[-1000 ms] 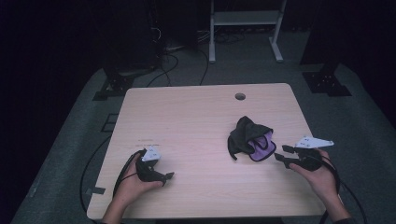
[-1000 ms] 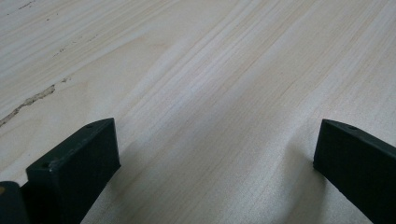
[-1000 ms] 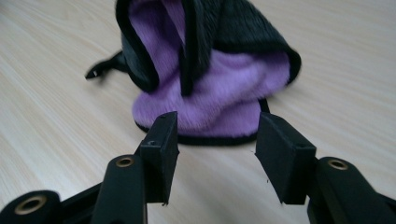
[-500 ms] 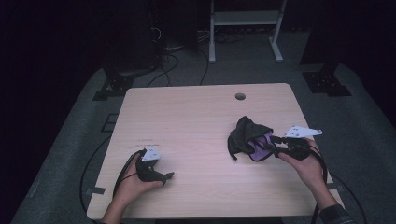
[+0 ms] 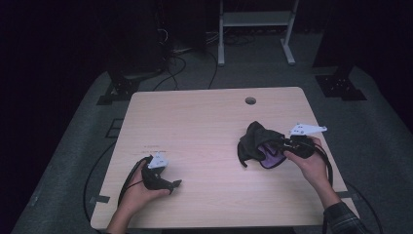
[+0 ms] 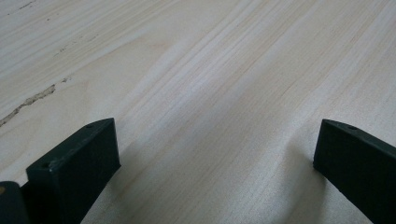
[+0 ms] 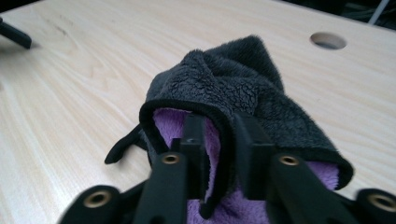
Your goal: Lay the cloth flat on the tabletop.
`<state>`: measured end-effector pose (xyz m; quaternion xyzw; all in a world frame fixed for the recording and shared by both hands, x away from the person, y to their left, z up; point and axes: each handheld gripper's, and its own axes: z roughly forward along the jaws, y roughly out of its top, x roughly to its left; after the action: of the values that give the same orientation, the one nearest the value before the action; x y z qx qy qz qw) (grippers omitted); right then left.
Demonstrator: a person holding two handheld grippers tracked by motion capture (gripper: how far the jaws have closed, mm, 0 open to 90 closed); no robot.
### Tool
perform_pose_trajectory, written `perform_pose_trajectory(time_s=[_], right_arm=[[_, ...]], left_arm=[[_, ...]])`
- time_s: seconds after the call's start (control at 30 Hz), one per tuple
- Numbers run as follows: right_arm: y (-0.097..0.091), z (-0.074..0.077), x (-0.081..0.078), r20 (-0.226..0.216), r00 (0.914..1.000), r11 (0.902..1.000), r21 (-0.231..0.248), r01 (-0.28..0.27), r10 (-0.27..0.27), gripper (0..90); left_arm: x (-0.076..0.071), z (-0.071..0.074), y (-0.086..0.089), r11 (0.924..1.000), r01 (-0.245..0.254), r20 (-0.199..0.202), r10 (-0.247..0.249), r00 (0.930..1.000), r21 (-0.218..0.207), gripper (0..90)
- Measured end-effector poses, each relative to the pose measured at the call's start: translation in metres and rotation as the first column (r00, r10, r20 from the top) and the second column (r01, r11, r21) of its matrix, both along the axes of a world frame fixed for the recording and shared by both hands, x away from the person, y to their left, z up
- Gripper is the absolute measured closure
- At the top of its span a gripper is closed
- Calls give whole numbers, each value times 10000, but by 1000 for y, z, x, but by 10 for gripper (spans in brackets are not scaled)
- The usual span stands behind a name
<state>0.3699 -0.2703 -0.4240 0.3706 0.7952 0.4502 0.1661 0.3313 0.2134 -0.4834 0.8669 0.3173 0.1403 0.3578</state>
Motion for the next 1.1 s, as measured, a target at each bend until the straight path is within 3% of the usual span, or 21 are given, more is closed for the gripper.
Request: perform_pose_trajectory(time_s=[0.1, 0.27, 0.47, 0.83, 1.03, 1.1], right_arm=[[2, 5, 1, -59, 9999, 9997, 205, -152, 153, 861], [8, 16, -1, -12, 9986, 9960, 714, -532, 534, 868], [21, 31, -6, 291, 9949, 9916, 838, -983, 962, 870], [60, 56, -14, 803, 9746, 9697, 1119, -2173, 2091, 871], [78, 62, -17, 904, 9616, 9559, 1186, -2687, 2591, 871], [93, 65, -17, 967, 9513, 9455, 1188, -3031, 2927, 871]], left_arm=[[0, 0, 0, 10000, 2, 2, -2, 10000, 0, 0], [0, 0, 0, 10000, 3, 3, -3, 10000, 1, 0], [0, 0, 0, 10000, 1, 4, -1, 10000, -5, 0], [0, 0, 0, 10000, -6, 23, 6, 10000, -25, 0], [0, 0, 0, 10000, 2, 6, -2, 10000, -12, 0], [0, 0, 0, 10000, -2, 7, 2, 10000, -18, 0]])
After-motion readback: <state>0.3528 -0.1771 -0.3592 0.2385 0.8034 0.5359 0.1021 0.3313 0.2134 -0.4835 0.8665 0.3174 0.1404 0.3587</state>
